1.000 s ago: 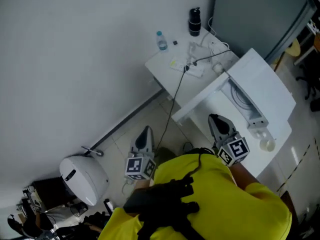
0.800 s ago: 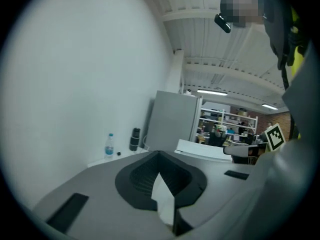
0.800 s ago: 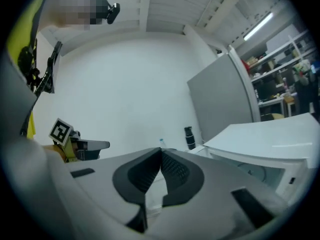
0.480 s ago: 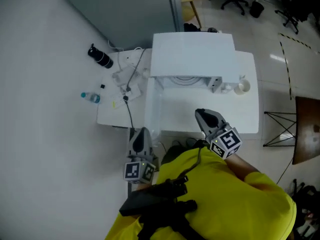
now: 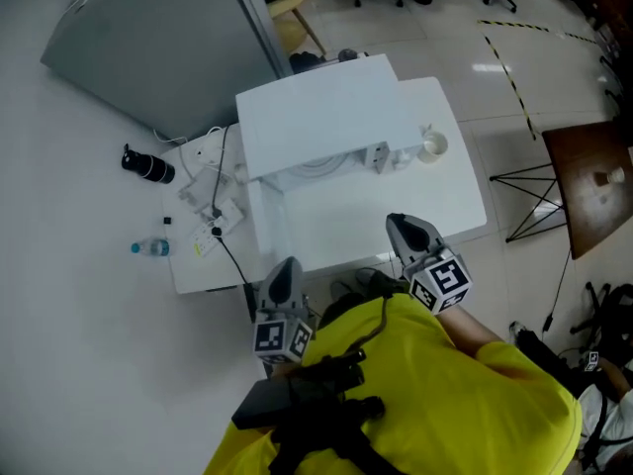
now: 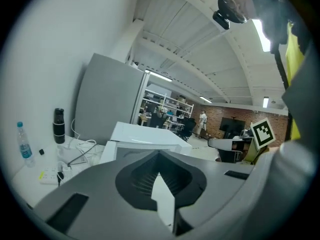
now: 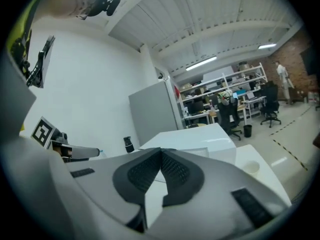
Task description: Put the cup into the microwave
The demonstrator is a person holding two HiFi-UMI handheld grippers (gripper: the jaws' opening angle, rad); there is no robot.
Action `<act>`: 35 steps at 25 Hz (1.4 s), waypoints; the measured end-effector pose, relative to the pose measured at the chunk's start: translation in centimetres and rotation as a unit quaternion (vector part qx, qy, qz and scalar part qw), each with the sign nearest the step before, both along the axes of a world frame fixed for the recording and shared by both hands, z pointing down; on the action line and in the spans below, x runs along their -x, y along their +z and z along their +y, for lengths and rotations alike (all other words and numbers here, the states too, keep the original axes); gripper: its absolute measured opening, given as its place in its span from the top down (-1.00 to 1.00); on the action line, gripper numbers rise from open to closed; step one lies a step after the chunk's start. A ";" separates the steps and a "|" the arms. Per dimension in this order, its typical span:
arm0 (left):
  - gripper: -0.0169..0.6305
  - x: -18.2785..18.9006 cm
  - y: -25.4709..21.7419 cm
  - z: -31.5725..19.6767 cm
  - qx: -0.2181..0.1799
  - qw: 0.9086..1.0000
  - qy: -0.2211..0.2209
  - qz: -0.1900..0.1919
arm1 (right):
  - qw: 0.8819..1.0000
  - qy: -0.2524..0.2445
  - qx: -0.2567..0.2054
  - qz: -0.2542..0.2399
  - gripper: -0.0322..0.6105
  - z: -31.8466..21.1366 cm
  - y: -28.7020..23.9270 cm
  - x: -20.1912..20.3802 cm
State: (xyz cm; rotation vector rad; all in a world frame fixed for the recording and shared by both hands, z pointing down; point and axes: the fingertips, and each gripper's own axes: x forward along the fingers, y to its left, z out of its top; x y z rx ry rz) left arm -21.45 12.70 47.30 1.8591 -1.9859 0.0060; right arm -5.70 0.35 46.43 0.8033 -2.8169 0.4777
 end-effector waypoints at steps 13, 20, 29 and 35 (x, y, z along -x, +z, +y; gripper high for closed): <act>0.14 -12.3 1.1 -6.5 -0.023 0.981 0.188 0.033 | 0.994 0.109 0.020 0.007 0.89 -3.2 2.7 -11.2; -0.70 -25.2 8.1 -16.7 0.007 0.957 0.290 0.030 | 0.990 0.143 0.019 -0.003 0.89 -7.2 2.7 -20.7; -0.59 -30.2 21.0 -31.8 0.043 0.973 0.226 0.014 | 0.980 0.191 0.055 0.025 0.89 -10.5 6.5 -30.1; -0.52 -30.3 26.7 -37.2 0.078 0.976 0.202 -0.029 | 0.980 0.178 0.082 0.034 0.89 -11.4 8.6 -29.4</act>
